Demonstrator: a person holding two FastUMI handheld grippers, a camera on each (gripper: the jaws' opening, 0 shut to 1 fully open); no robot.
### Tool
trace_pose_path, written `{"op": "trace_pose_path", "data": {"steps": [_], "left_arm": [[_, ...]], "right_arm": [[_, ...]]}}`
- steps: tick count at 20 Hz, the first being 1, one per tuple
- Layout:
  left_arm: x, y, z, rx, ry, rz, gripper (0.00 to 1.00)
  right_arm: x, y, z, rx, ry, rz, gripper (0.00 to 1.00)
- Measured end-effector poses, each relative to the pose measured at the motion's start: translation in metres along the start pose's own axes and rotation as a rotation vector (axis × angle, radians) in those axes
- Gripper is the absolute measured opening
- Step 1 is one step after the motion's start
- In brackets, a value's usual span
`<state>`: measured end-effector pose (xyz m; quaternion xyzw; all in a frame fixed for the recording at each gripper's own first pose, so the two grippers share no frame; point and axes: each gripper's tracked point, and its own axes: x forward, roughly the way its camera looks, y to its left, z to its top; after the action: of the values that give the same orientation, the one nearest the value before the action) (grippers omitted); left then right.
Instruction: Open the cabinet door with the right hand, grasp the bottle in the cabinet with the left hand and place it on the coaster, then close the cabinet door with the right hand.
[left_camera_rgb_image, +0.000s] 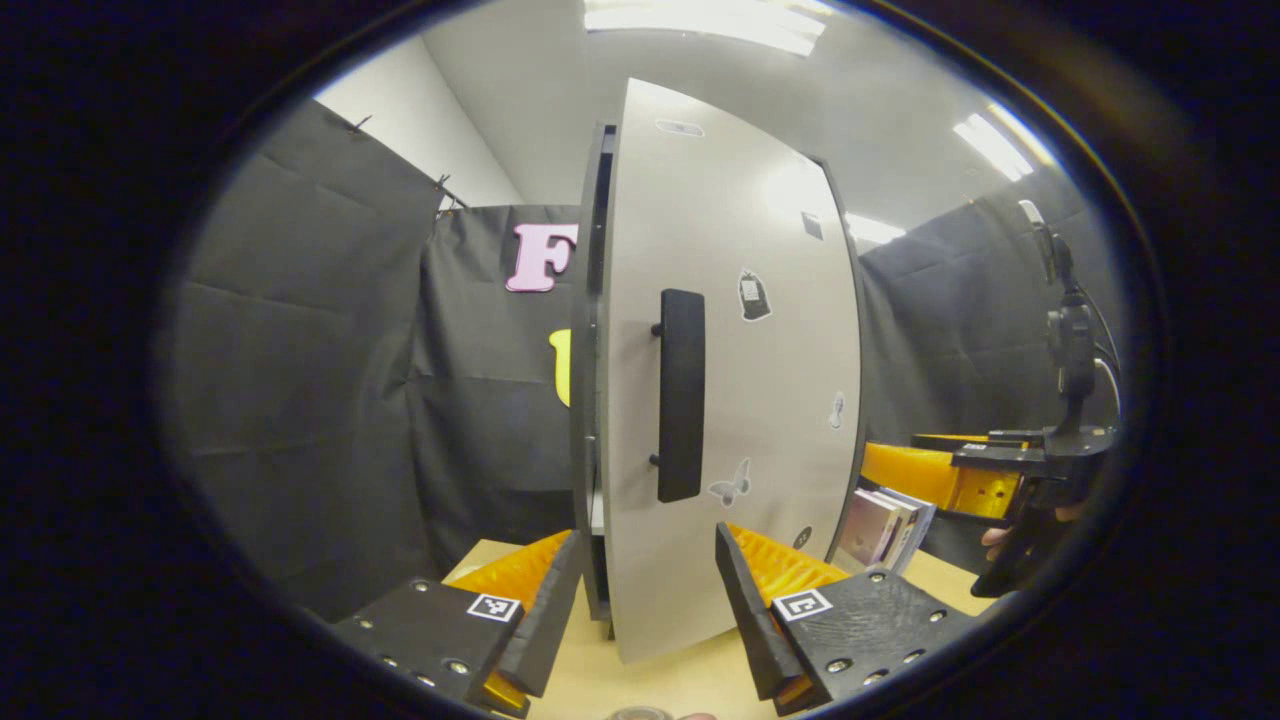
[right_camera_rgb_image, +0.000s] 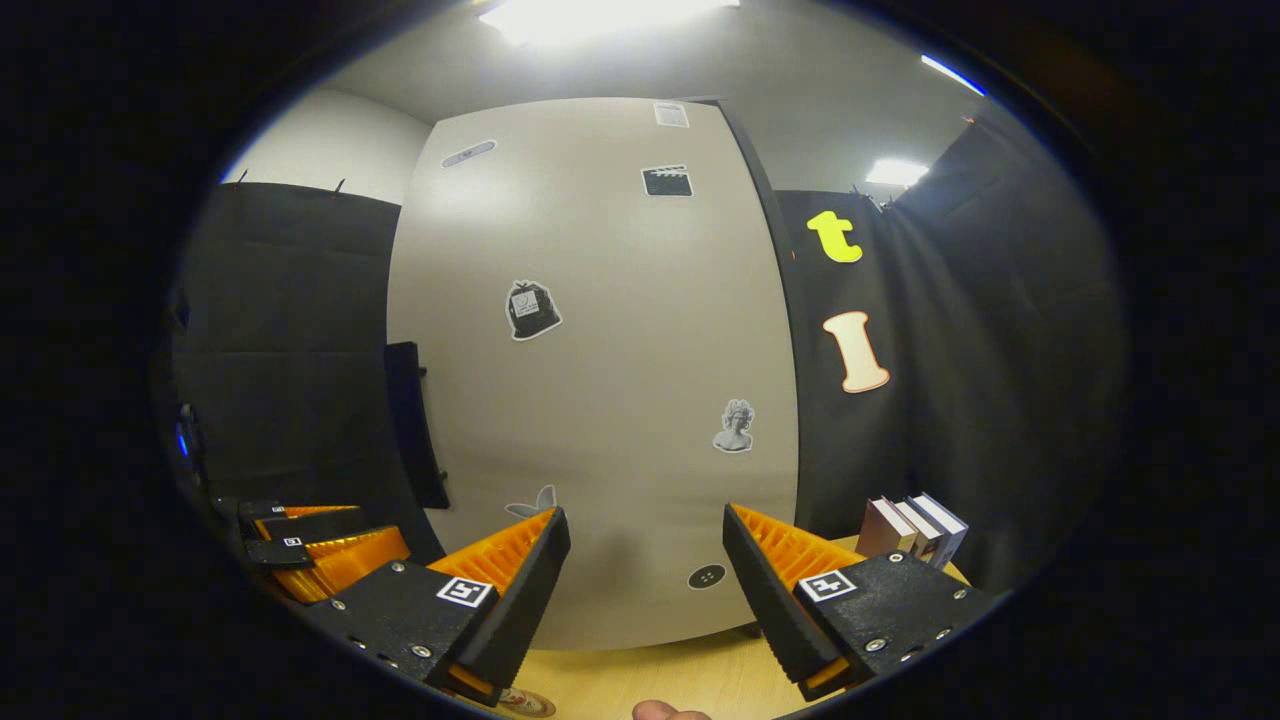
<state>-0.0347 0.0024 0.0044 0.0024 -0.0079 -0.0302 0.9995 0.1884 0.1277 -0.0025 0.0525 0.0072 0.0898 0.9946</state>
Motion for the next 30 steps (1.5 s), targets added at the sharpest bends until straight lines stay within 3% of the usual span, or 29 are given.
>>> {"op": "trace_pose_path", "data": {"steps": [2,3,5,6,9,10,14,15,16,17,18,19,24,25,26,27,28,29,30], "left_arm": [[0.000,0.000,-0.003,-0.004,0.017,-0.004,0.81],[0.000,-0.001,-0.004,-0.001,0.022,-0.005,0.76],[-0.001,0.001,-0.004,0.016,0.027,-0.001,0.81],[-0.003,-0.002,-0.003,0.023,0.024,-0.002,0.76],[-0.011,-0.006,0.003,0.032,0.014,-0.002,0.76],[-0.014,-0.005,0.002,0.037,0.014,-0.001,0.81],[-0.021,-0.008,0.003,0.044,0.010,-0.002,0.81],[-0.022,-0.009,0.005,0.040,0.007,-0.001,0.81],[-0.021,-0.010,0.006,0.038,0.004,-0.004,0.81],[-0.022,-0.011,0.008,0.038,0.001,-0.007,0.81],[-0.023,-0.012,0.009,0.037,-0.002,-0.007,0.76],[-0.023,-0.012,0.008,0.036,-0.001,-0.008,0.81],[-0.021,-0.012,0.003,0.011,0.005,-0.013,0.81],[-0.020,-0.013,0.004,0.005,0.002,-0.014,0.76],[-0.018,-0.012,0.005,0.002,0.000,-0.013,0.81],[-0.018,-0.013,0.006,0.001,-0.003,-0.015,0.81],[-0.016,-0.013,0.008,0.004,-0.007,-0.016,0.76],[-0.016,-0.013,0.009,0.008,-0.005,-0.019,0.81],[-0.017,-0.015,0.011,0.012,-0.010,-0.026,0.76]], "right_arm": [[0.000,0.000,0.001,0.001,0.005,-0.010,0.95],[0.000,0.000,0.000,0.005,0.007,-0.012,0.95],[-0.003,0.002,-0.001,0.015,0.008,-0.005,0.95],[-0.005,0.003,0.000,0.016,0.006,-0.004,0.95],[-0.006,0.006,0.000,0.015,0.003,0.004,0.95],[-0.007,0.007,-0.002,0.015,0.010,0.009,0.95],[-0.010,0.006,-0.002,0.021,0.013,0.009,0.95],[-0.010,0.005,-0.001,0.021,0.007,0.007,0.91],[-0.010,0.003,0.000,0.018,0.003,0.000,0.95],[-0.011,0.002,0.001,0.017,-0.001,-0.007,0.91],[-0.012,0.001,0.001,0.019,-0.002,-0.009,0.95],[-0.012,0.002,0.000,0.019,-0.002,-0.010,0.95],[-0.017,0.003,0.005,-0.003,-0.017,-0.018,0.95],[-0.017,0.003,0.005,-0.009,-0.020,-0.020,0.95],[-0.017,0.003,0.006,-0.012,-0.022,-0.019,0.91],[-0.017,0.003,0.006,-0.013,-0.024,-0.022,0.95],[-0.018,0.003,0.007,-0.012,-0.027,-0.024,0.95],[-0.018,0.004,0.008,-0.008,-0.031,-0.024,0.95],[-0.018,0.003,0.010,-0.008,-0.034,-0.027,0.95]]}}
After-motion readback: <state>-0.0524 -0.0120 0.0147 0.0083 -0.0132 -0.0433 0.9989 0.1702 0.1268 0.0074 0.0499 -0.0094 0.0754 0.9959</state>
